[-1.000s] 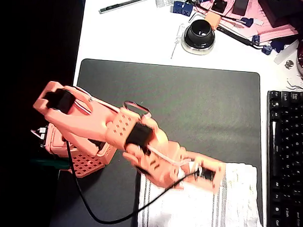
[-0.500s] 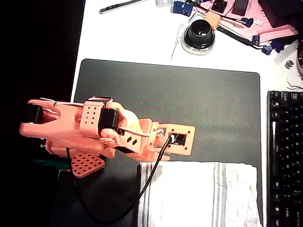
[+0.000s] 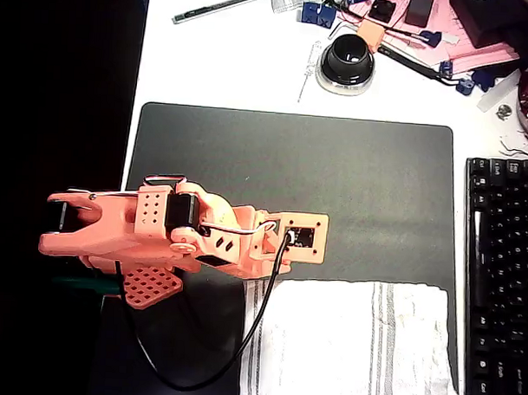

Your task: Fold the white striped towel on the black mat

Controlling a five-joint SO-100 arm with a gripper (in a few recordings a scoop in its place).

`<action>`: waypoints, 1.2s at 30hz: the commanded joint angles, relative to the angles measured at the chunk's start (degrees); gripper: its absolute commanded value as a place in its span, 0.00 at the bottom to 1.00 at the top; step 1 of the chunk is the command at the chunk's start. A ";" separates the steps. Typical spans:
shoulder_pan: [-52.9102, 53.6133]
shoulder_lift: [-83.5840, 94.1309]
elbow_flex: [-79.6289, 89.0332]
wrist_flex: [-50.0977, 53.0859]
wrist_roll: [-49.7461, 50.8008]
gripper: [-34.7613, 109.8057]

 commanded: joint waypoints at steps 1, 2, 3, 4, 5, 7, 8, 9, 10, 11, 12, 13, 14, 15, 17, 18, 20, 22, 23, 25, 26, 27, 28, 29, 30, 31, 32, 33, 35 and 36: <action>-0.44 1.67 1.23 2.55 -0.70 0.24; -0.44 1.93 1.23 3.52 -0.79 0.24; -0.44 2.20 1.23 4.39 -0.79 0.24; -0.35 2.20 1.23 5.01 -0.79 0.24; -0.35 2.29 1.23 5.89 -0.70 0.24; -0.35 2.37 1.23 9.05 -1.49 0.24; -0.26 2.37 1.23 9.93 -0.97 0.24; -0.18 2.37 1.23 11.25 -1.05 0.24; -0.18 2.37 1.23 12.30 -1.05 0.24; -0.18 2.37 1.23 13.18 -0.88 0.24; -0.18 2.37 1.23 13.45 -0.26 0.24; -0.18 2.37 1.23 13.71 0.26 0.24; -0.18 2.64 1.23 13.97 1.14 0.24; -0.18 2.99 1.23 13.97 2.81 0.24; 0.09 3.08 1.23 13.97 3.16 0.24; 0.09 3.08 1.23 13.97 3.16 0.24; 0.00 3.08 1.23 13.71 3.16 0.26; 0.00 3.08 1.23 13.71 3.16 0.26; 0.00 3.08 1.23 13.71 3.16 0.26; 0.00 3.08 1.23 13.71 3.16 0.26; 0.00 3.08 1.23 13.71 3.16 0.26; 0.00 3.08 1.23 13.71 3.16 0.26; 0.00 3.08 1.23 13.71 3.16 0.26; 0.00 3.08 1.23 13.71 3.16 0.26; 0.00 3.08 1.23 13.71 3.16 0.26; 0.00 3.08 1.23 13.71 3.16 0.26; 0.09 3.08 1.23 13.71 3.16 0.26; 0.09 3.08 1.23 13.71 3.16 0.26; 0.18 3.08 1.23 13.71 3.16 0.26; 0.18 3.08 1.23 13.71 3.16 0.26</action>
